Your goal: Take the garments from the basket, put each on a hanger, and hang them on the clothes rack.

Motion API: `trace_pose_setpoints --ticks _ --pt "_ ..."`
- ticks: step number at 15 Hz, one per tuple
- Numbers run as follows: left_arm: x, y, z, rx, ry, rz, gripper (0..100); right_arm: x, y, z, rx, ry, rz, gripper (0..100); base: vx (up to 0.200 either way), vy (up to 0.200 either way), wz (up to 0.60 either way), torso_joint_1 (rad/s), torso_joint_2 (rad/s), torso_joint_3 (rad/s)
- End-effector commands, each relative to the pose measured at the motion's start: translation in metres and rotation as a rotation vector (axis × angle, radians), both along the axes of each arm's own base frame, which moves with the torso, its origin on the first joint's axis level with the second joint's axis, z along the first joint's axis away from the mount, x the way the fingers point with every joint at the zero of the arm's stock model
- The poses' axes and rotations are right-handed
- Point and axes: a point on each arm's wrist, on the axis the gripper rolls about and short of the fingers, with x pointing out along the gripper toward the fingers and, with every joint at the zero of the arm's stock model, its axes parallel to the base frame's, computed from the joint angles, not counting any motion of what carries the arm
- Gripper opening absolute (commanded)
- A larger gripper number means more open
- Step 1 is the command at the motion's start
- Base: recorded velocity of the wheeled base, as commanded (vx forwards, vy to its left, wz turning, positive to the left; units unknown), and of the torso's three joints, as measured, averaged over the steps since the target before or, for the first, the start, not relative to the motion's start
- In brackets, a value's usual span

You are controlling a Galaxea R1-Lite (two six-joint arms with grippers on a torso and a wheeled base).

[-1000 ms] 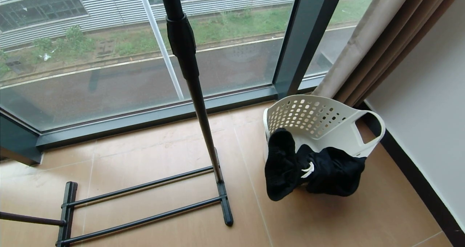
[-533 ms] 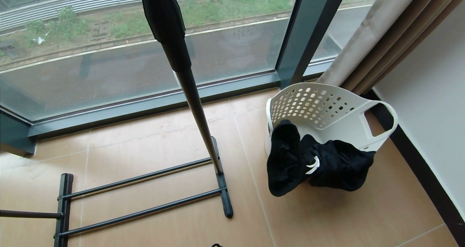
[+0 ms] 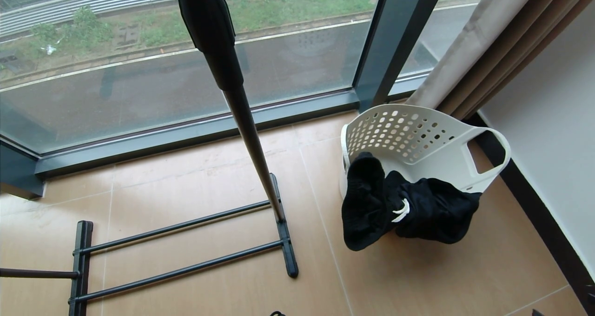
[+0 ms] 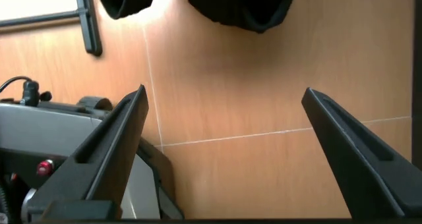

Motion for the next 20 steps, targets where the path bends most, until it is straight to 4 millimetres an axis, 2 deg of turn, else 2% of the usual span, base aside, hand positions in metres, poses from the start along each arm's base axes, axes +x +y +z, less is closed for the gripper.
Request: trace_pose_setpoints --ticks 1,3,6,9,12,16,20 --pt "0.000 0.000 0.000 -0.001 -0.001 0.000 100 0.100 0.031 0.029 -0.050 0.191 0.135 100 0.000 0.000 0.00 0.000 0.00 0.000" --pt "0.000 0.000 0.000 -0.001 -0.001 0.000 100 0.152 0.059 0.045 -0.142 0.233 0.209 100 0.000 0.000 0.00 0.000 0.00 0.000" --pt "0.000 0.000 0.000 -0.001 0.000 0.000 100 0.201 0.088 0.075 -0.286 0.254 0.299 100 0.000 0.000 0.00 0.000 0.00 0.000" --pt "0.000 0.000 0.000 -0.001 0.000 0.000 100 0.240 0.110 0.083 -0.440 0.300 0.348 100 0.000 0.000 0.00 0.000 0.00 0.000" --pt "0.000 0.000 0.000 -0.001 0.000 0.000 100 0.268 0.131 0.079 -0.512 0.276 0.380 100 0.000 0.000 0.00 0.000 0.00 0.000" --pt "0.000 0.000 0.000 -0.001 0.000 0.000 100 0.287 0.166 0.067 -0.562 0.258 0.395 100 0.000 0.000 0.00 0.000 0.00 0.000" --pt "0.000 0.000 0.000 -0.002 0.000 0.000 100 0.306 0.178 0.061 -0.589 0.239 0.345 100 0.000 0.000 0.00 0.000 0.00 0.000"
